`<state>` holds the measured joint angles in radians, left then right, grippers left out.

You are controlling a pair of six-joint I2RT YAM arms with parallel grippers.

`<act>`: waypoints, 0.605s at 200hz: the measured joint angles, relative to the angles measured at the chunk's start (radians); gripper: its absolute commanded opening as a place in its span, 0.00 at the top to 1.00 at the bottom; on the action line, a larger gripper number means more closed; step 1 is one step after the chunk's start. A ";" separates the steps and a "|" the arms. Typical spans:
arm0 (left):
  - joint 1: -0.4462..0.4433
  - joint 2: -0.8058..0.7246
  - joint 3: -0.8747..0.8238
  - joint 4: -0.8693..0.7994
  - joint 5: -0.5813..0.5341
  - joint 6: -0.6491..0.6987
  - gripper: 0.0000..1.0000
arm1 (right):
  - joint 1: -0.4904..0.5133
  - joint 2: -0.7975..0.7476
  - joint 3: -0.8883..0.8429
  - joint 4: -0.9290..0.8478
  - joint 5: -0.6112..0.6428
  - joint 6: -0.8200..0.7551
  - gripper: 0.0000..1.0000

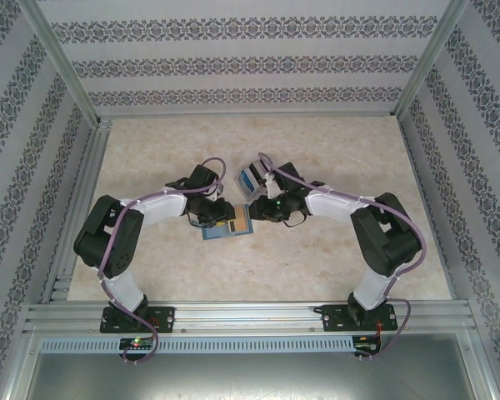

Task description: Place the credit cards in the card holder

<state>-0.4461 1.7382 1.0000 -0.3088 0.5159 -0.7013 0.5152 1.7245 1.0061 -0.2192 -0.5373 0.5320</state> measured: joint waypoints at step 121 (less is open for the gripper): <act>0.000 -0.018 0.142 -0.041 -0.003 0.010 0.64 | -0.297 0.105 0.456 -0.216 0.080 -0.166 0.60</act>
<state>-0.4458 1.7199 1.1419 -0.3496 0.5125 -0.6910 0.2184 1.8294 1.4624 -0.4355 -0.4572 0.3660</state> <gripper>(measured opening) 0.360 0.403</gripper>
